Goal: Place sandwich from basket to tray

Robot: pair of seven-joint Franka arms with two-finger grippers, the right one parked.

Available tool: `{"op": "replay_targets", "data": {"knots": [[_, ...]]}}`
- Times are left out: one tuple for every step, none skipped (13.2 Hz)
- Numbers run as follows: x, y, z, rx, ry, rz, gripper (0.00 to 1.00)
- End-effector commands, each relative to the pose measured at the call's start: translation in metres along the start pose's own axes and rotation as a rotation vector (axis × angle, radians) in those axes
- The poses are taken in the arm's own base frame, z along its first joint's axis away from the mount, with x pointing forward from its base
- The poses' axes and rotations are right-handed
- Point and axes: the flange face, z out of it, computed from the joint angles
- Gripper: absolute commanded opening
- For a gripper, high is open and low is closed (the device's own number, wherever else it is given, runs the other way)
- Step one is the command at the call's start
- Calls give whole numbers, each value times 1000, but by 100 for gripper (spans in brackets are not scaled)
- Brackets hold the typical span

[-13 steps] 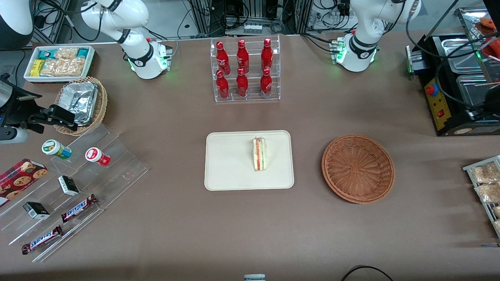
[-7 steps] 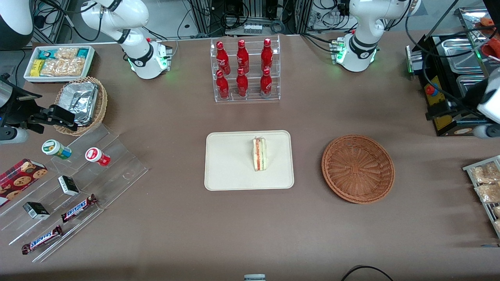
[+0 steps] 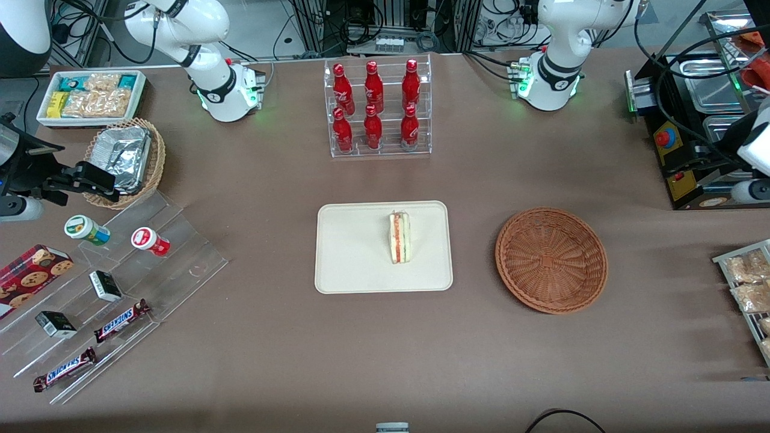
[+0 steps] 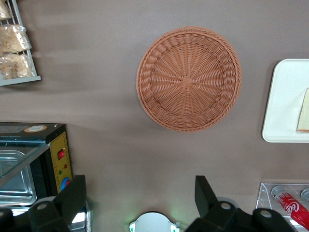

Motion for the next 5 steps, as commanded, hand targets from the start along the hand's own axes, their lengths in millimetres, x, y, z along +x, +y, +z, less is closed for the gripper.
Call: {"op": "replay_targets", "data": {"knots": [[-43, 9, 2, 1, 35, 6, 99], [-47, 7, 4, 2, 38, 3, 99], [-46, 7, 4, -4, 39, 1, 99], [-45, 7, 2, -8, 43, 0, 99], [-43, 9, 2, -21, 44, 5, 99]]}}
